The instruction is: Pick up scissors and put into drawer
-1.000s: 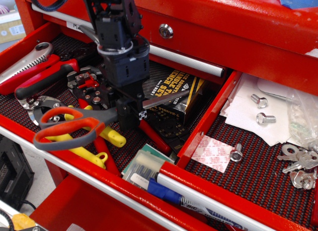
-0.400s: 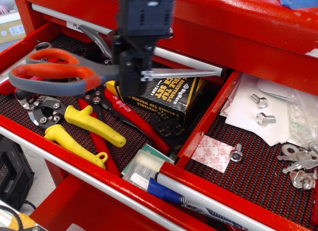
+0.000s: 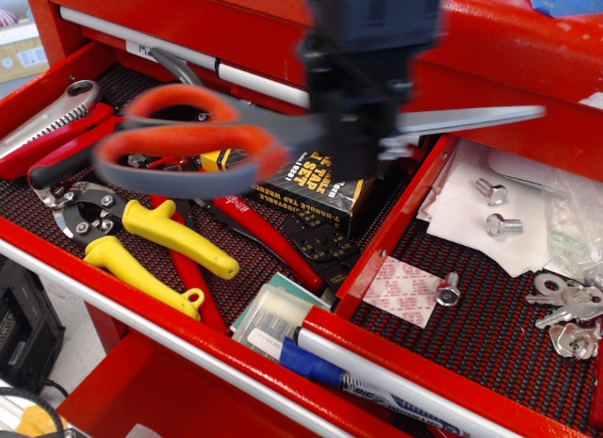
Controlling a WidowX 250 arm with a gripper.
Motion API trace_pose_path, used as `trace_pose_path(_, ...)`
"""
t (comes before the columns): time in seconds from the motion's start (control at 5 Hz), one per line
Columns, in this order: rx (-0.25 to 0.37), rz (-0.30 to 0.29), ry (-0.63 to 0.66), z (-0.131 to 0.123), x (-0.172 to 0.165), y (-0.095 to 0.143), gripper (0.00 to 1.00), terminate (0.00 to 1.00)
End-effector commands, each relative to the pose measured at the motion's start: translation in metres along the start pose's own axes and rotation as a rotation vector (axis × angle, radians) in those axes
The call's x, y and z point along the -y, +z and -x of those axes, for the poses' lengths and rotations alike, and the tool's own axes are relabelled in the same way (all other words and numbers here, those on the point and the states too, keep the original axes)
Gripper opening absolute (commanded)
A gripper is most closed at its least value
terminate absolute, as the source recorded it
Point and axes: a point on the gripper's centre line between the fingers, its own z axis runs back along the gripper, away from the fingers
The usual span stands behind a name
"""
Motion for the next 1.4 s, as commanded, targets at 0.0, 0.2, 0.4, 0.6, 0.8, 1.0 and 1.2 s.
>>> trace_pose_path(0.0,0.065,-0.012,0.092,-0.062,0.024,-0.004,0.0,0.0)
trace_pose_path(0.2,0.096,-0.03,0.176,-0.068,0.032,-0.024,0.0,0.0)
trace_pose_path(0.4,0.168,-0.01,0.211,-0.071,0.032,-0.036,0.0,0.0)
trace_pose_path(0.6,0.168,-0.01,0.211,-0.071,0.032,-0.036,1.0,0.0)
trace_pose_path(0.8,0.168,-0.01,0.211,-0.071,0.032,-0.036,1.0,0.0)
trace_pose_path(1.0,0.168,-0.01,0.211,-0.071,0.032,-0.036,1.0,0.0)
trace_pose_path(1.2,0.168,-0.01,0.211,-0.071,0.032,-0.036,1.0,1.0)
